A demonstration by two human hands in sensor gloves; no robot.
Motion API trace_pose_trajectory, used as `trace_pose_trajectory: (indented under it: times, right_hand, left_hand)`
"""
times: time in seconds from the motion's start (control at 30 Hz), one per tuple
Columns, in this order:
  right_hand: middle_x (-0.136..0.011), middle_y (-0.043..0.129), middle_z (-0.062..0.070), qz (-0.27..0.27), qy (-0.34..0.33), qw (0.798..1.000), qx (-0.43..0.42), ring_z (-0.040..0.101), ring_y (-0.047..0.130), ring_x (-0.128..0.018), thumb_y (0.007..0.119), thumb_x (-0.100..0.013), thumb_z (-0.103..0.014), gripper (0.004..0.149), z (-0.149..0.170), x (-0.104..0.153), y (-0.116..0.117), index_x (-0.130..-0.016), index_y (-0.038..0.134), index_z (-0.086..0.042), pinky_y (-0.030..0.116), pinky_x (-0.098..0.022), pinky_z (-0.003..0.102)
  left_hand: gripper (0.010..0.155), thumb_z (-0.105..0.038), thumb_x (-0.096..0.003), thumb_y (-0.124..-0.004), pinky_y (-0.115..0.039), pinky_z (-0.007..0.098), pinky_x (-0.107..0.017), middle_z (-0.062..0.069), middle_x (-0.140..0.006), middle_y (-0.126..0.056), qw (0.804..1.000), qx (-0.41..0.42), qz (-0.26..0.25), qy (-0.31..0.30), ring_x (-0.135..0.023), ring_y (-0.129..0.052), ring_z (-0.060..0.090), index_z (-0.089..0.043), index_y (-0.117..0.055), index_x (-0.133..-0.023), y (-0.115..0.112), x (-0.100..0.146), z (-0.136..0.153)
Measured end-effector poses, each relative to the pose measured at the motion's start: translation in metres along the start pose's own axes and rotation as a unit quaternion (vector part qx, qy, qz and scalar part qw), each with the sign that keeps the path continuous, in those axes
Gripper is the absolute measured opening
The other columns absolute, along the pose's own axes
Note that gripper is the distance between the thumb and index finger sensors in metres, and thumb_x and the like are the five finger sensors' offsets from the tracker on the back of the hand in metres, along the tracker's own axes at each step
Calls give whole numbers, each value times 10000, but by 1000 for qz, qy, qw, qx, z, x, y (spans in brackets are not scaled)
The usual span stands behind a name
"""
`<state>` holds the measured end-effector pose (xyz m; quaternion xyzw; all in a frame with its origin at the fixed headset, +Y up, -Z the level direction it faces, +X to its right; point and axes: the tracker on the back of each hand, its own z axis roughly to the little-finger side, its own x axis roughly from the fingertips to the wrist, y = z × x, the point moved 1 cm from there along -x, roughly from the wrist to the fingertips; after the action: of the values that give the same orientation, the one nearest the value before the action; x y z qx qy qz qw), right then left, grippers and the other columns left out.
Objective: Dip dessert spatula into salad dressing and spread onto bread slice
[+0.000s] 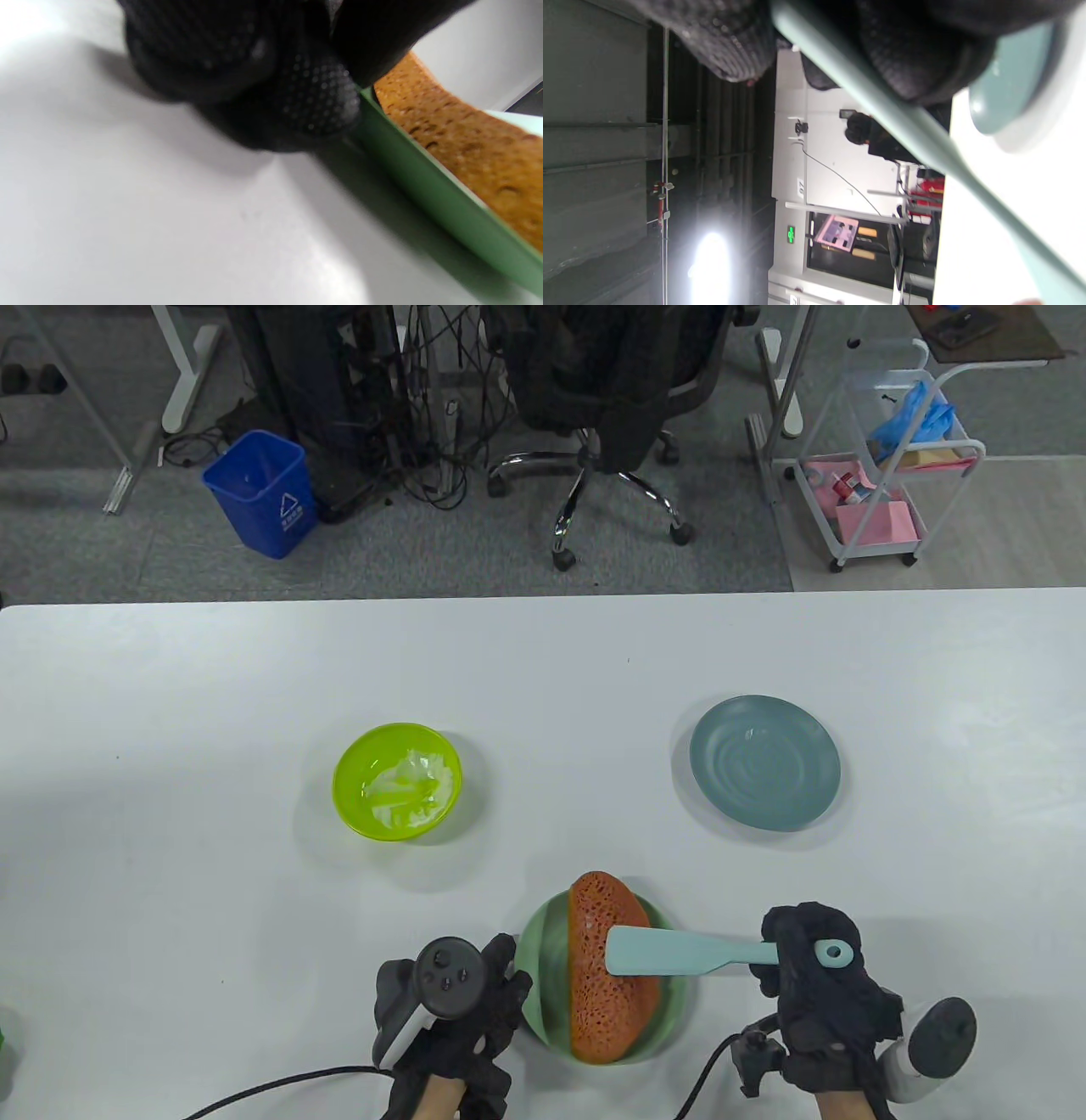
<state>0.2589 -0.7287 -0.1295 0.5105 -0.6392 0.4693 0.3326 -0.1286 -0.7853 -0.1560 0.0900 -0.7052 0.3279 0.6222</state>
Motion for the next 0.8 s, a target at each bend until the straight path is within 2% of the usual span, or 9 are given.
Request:
trace_pose_trajectory:
  times: [0.2, 0.4, 0.8]
  right_hand:
    - [-760, 786, 170, 35, -28, 999, 16, 447, 895, -350, 803, -568, -362, 358, -9, 1, -10, -848, 657, -192, 797, -169, 426]
    - [-768, 774, 158, 55, -23, 998, 14, 452, 883, -356, 803, -572, -358, 356, -9, 2, -16, -851, 653, -196, 788, -174, 429]
    - [-763, 776, 159, 59, -22, 998, 21, 452, 887, -357, 809, -569, -358, 357, -8, 3, -15, -848, 657, -197, 793, -174, 429]
  left_hand:
    - [584, -391, -603, -794, -971, 258, -245, -16, -592, -1014, 1000, 3, 0, 0, -300, -1103, 91, -47, -688, -1063, 0, 0, 0]
    - [585, -391, -604, -794, -971, 257, -244, -15, -591, -1014, 1000, 4, 0, 1, -300, -1102, 91, -43, -690, -1062, 0, 0, 1]
    - [584, -394, -603, -795, -971, 256, -243, -17, -590, -1015, 1000, 2, -1, 0, -299, -1103, 90, -48, -689, -1062, 0, 0, 1]
